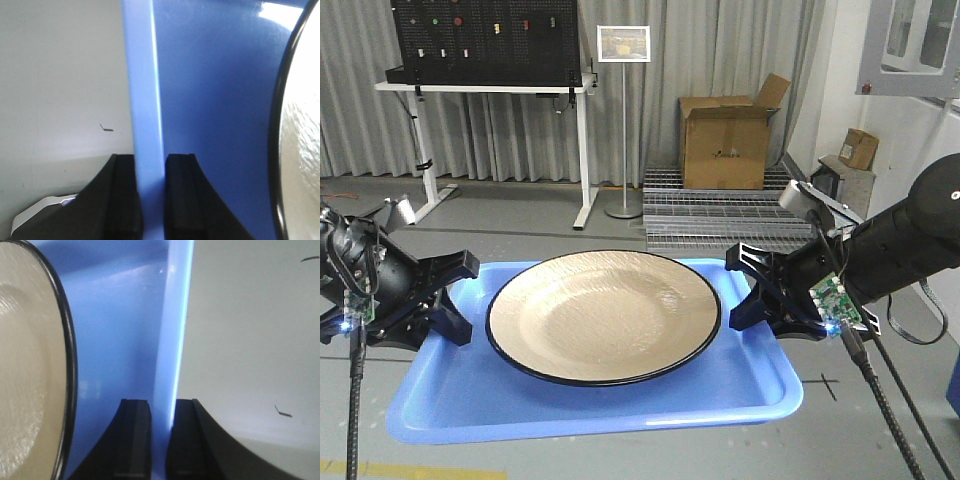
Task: Place disk in tray to left cabinet
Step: 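Hold the tray level with both grippers while driving to the cabinet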
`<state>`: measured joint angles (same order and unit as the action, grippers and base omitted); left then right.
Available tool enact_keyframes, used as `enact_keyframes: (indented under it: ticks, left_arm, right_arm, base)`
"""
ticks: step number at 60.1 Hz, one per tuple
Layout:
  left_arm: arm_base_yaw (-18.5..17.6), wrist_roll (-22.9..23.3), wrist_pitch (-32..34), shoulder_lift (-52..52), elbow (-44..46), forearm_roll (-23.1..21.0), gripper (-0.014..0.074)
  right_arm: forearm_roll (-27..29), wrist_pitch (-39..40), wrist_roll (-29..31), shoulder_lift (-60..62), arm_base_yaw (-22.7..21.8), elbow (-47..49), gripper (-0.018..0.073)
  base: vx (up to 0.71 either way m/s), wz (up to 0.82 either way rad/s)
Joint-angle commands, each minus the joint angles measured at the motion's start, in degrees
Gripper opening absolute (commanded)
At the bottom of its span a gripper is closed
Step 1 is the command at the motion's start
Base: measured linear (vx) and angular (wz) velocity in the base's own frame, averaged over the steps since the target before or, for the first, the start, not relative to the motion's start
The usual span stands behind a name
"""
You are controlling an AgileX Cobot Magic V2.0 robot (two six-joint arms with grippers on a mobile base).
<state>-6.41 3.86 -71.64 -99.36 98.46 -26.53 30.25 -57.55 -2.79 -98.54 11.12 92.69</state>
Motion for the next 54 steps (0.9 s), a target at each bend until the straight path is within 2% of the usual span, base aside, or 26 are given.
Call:
enact_keyframes:
  ticks: [1, 54]
  left_arm:
    - [-2.0, 0.3, 1.2, 3.2, 2.1, -13.1, 0.0]
    - [-1.9, 0.3, 1.2, 3.2, 2.1, -13.1, 0.0]
  right_arm:
    - [12.0, 2.6, 0.7, 3.1, 1.5, 2.0, -0.0002]
    - [12.0, 2.0, 0.7, 3.1, 1.5, 2.0, -0.0001]
  base:
    - [0.67, -0.05]
    - [0.66, -0.01]
